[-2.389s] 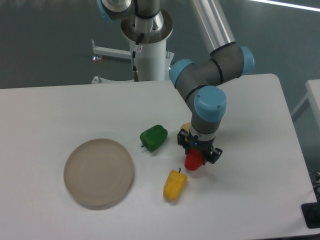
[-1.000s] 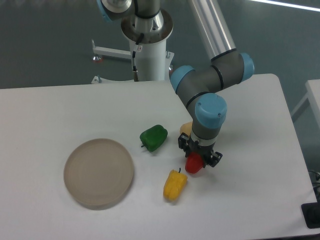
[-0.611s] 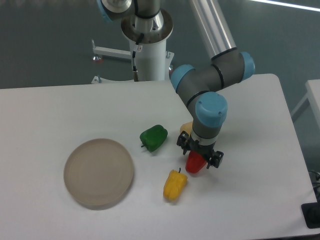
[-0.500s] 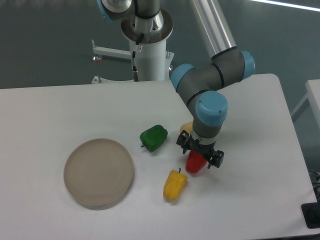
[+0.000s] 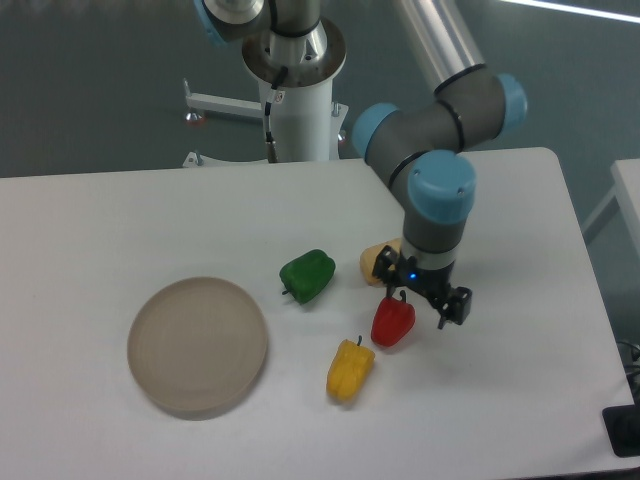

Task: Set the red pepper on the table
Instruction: 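Open the gripper to release the red pepper and lift away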

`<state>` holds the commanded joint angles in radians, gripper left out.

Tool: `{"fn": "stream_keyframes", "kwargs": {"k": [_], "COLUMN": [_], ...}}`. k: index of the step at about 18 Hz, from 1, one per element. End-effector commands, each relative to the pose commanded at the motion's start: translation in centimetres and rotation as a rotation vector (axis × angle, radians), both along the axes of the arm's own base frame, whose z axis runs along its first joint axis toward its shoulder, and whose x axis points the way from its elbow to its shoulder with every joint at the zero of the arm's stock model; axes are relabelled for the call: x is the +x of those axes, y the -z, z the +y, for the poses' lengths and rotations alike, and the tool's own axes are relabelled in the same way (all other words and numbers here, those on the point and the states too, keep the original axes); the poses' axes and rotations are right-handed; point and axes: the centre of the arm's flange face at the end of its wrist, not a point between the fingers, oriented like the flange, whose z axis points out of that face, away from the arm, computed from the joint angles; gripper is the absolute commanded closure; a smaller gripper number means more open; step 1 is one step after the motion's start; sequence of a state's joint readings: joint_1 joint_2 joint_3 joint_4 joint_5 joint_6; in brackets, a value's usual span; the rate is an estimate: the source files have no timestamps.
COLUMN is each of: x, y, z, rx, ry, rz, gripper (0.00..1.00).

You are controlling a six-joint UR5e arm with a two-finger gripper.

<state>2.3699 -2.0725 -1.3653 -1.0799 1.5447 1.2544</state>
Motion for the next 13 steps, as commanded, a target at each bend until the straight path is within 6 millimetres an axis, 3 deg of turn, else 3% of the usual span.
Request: {"fn": "stream_keyframes", "kwargs": {"k": [5, 8, 13], "x": [-4.6, -6.0, -6.1], "y": [-1.1, -1.1, -1.0], "z": [-2.3, -2.8, -2.8], "rx": [-0.005, -0.014, -0.015], "ry": [0.13, 0.191, 0.191], "rz": [0.059, 0.077, 0.08], "gripper": [0.0, 0.0, 0.0]}}
